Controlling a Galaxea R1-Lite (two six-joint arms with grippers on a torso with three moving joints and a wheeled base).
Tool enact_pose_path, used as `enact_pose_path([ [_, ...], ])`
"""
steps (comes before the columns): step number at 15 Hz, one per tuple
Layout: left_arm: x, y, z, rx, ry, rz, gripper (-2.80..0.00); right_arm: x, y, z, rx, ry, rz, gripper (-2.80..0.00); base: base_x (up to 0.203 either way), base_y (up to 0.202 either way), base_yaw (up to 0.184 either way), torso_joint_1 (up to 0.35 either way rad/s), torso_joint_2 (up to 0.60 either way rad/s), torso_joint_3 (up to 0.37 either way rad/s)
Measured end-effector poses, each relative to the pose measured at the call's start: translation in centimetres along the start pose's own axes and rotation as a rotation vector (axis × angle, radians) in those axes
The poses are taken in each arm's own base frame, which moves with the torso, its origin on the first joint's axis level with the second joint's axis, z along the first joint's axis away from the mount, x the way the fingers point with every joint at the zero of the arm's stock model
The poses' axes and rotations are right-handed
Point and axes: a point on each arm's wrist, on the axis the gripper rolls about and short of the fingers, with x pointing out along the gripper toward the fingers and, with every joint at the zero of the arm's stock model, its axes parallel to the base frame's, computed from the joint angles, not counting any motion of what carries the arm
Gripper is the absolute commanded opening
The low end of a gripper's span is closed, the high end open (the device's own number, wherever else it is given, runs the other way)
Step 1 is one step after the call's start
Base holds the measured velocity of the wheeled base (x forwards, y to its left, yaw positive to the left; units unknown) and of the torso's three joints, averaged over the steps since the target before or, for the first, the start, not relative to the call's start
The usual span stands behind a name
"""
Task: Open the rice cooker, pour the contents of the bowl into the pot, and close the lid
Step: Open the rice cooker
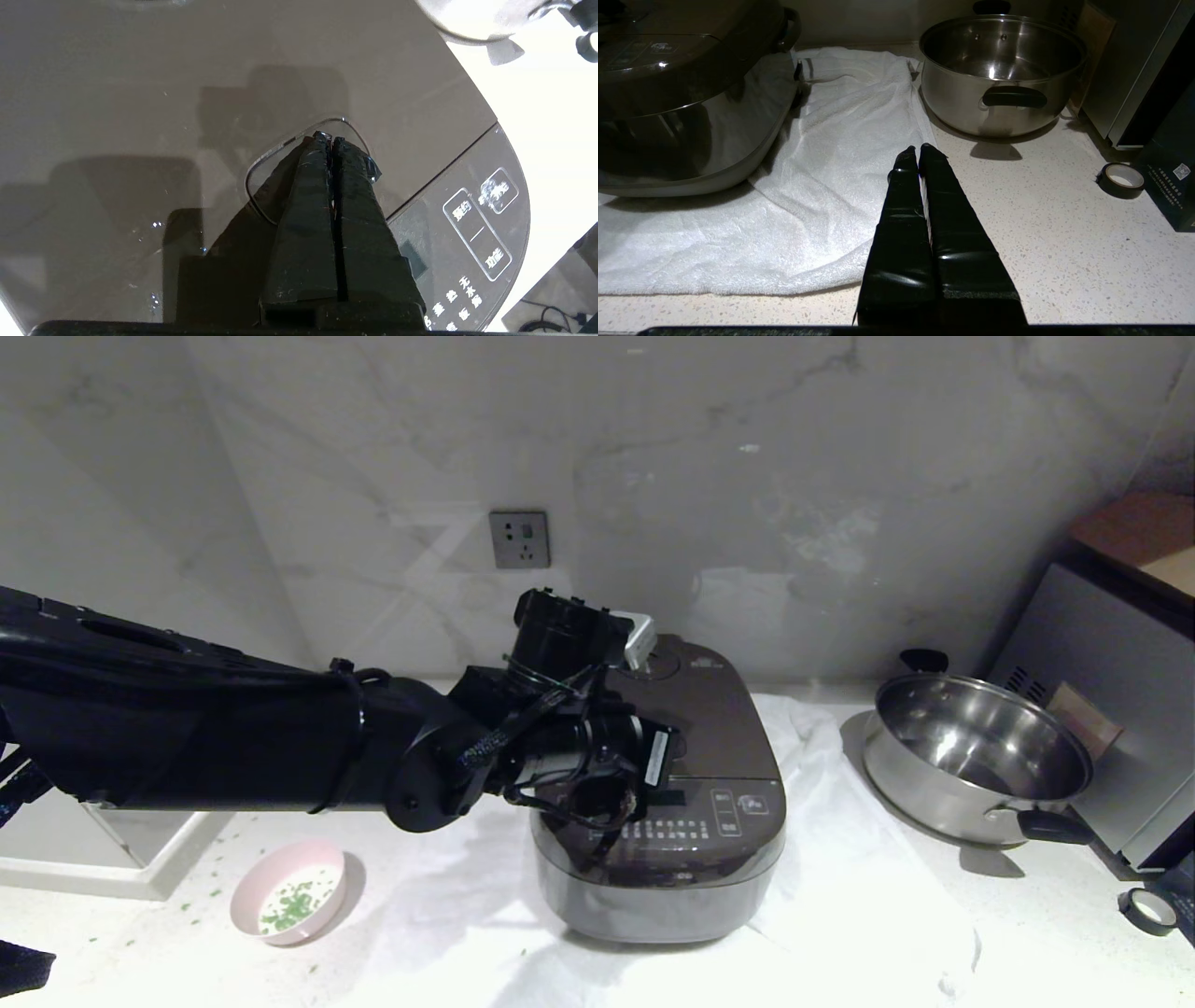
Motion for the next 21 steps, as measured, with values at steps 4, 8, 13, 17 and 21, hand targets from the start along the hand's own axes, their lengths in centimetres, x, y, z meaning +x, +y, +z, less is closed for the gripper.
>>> enact_pose_path([
  [4,0.2,0.1,-0.6,0.004,0.018,-0.001,-2.80,0.0,0.0,0.0,0.000,0.000,-0.001,-2.80,0.000,0.000,0.000,0.000,0.00,0.000],
  [8,0.5,0.1,-0.8,0.003,0.025,0.000,-2.80,0.0,0.0,0.0,0.000,0.000,-0.001,-2.80,0.000,0.000,0.000,0.000,0.00,0.000],
  [13,0.5,-0.5,-1.0,0.008,0.032,-0.009,-2.80,0.0,0.0,0.0,0.000,0.000,-0.001,-2.80,0.000,0.000,0.000,0.000,0.00,0.000],
  [17,0.4,-1.1,-1.1,0.015,0.033,-0.010,-2.80,0.0,0.0,0.0,0.000,0.000,-0.001,-2.80,0.000,0.000,0.000,0.000,0.00,0.000],
  [21,0.6,-1.4,-1.2,0.020,0.032,0.001,-2.80,0.0,0.0,0.0,0.000,0.000,-0.001,-2.80,0.000,0.000,0.000,0.000,0.00,0.000],
])
